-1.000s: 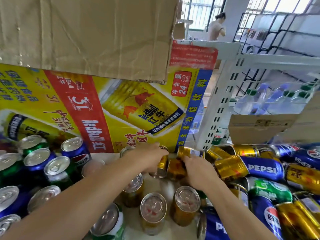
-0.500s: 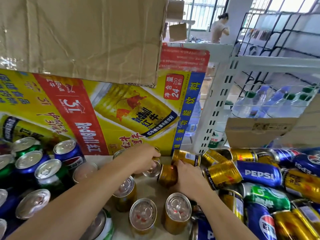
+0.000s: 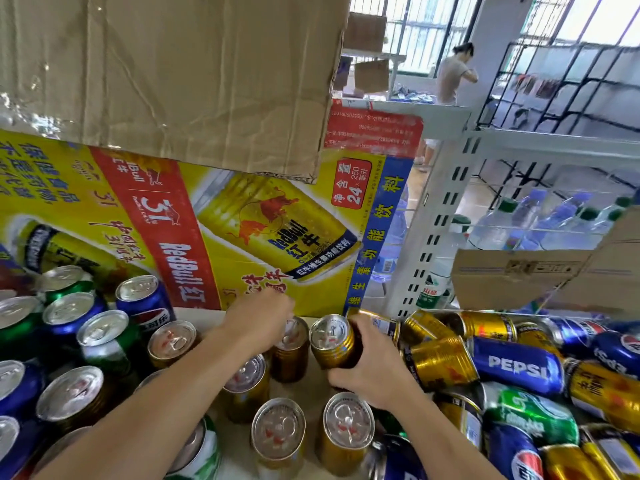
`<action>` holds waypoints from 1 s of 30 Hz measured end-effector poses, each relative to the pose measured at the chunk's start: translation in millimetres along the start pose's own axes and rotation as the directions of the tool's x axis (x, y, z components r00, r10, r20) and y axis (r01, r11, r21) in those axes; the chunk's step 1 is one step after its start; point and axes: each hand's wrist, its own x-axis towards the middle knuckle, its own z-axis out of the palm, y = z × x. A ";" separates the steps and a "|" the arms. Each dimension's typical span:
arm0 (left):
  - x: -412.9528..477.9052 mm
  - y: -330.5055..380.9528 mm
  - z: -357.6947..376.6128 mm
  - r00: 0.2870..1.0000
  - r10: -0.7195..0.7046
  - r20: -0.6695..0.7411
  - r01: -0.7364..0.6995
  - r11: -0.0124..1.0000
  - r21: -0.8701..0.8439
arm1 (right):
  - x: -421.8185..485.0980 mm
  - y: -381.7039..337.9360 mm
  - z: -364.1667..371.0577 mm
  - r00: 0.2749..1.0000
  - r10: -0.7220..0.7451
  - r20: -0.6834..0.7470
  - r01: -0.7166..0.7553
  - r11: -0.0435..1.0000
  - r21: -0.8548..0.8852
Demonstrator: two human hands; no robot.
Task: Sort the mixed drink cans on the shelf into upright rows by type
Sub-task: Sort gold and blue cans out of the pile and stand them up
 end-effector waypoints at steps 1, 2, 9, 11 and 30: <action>-0.2 -1.8 -1.7 1.000 0.013 -0.018 -0.013 0.999 -0.048 | 0.2 -1.9 -0.7 0.999 -0.002 0.034 0.002 1.000 0.006; 0.0 -4.4 -2.5 0.999 0.031 -0.015 -0.032 0.994 -0.108 | 1.6 -2.0 -0.2 0.998 -0.005 0.061 0.005 1.000 0.002; -10.8 -9.6 2.7 0.964 0.127 0.234 -0.130 0.992 -0.002 | 13.4 -1.1 -5.6 0.972 0.048 0.232 -0.014 0.989 -0.147; -10.3 -8.8 5.7 0.980 0.119 0.158 -0.123 0.992 0.012 | 12.8 -1.9 -6.7 0.966 0.041 0.255 -0.003 0.989 -0.149; -16.9 55.4 -12.0 0.915 0.306 0.263 -0.262 0.946 -0.188 | -22.1 0.2 -87.6 0.984 0.131 -0.120 -0.171 0.883 -0.438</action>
